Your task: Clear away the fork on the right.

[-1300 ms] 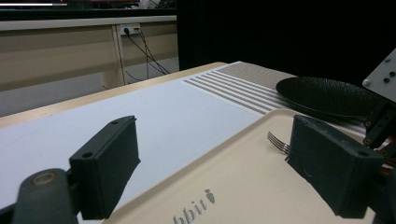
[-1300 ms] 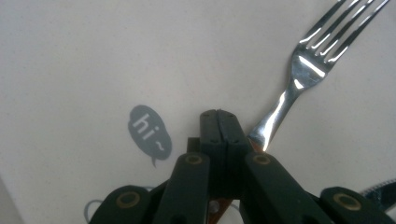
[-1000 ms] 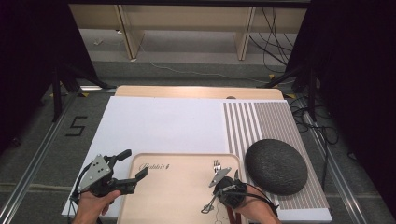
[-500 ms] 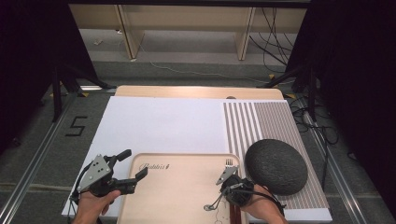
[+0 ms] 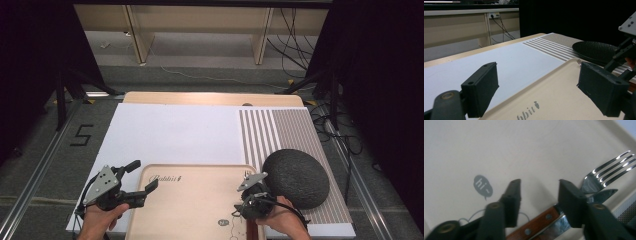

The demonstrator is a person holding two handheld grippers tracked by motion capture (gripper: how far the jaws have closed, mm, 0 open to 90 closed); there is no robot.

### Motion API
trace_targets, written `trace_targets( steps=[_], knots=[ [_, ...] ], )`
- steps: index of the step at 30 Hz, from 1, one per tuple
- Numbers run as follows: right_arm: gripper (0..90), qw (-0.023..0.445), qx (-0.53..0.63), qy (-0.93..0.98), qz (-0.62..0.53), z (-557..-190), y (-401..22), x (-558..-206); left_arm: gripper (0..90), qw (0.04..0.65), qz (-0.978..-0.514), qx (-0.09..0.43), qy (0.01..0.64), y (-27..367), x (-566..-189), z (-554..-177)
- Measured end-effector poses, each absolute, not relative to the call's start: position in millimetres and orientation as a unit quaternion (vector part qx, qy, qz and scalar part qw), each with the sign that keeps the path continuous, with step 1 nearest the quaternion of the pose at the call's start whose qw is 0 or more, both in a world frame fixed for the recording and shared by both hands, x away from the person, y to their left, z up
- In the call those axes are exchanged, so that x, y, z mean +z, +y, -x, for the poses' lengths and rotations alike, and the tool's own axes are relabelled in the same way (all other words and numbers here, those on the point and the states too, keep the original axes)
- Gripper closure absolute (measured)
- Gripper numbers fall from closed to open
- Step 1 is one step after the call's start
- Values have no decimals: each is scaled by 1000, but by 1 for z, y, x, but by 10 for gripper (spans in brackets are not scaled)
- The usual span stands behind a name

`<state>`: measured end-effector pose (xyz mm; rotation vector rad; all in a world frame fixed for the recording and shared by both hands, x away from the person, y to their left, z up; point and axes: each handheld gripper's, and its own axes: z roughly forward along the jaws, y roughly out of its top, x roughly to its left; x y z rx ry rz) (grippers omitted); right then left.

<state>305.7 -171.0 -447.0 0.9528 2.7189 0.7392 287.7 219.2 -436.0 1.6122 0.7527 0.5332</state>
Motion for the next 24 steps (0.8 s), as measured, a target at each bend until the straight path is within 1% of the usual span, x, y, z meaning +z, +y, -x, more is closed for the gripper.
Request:
trace_targets(
  steps=[1,4,8,10,11,13,16,18,20,23,24],
  knots=[
    [475,89,249,907,-328,-306,-171,-447,157,600,-695,229,324,219,-436,-288],
    [371,110,253,903,-329,-303,-173,-443,157,600,-695,229,324,219,-436,-288],
    [289,110,286,889,-339,-304,-180,-437,157,600,-694,230,324,219,-436,-288],
    [280,115,297,883,-344,-305,-184,-436,157,595,-696,232,327,219,-435,-287],
    [256,105,299,880,-353,-305,-186,-434,157,599,-695,230,324,219,-436,-288],
    [224,106,306,878,-352,-307,-190,-433,157,595,-696,232,328,219,-436,-287],
    [202,109,319,869,-363,-307,-195,-431,157,595,-695,232,329,219,-436,-288],
    [194,96,320,864,-377,-307,-198,-429,157,600,-693,230,327,219,-436,-289],
    [196,103,327,860,-378,-308,-201,-429,157,596,-695,232,329,219,-435,-288],
    [190,91,332,853,-393,-309,-205,-426,157,595,-696,231,329,219,-436,-289],
    [186,93,336,851,-393,-309,-206,-426,157,595,-696,231,329,219,-436,-289]
  ],
)
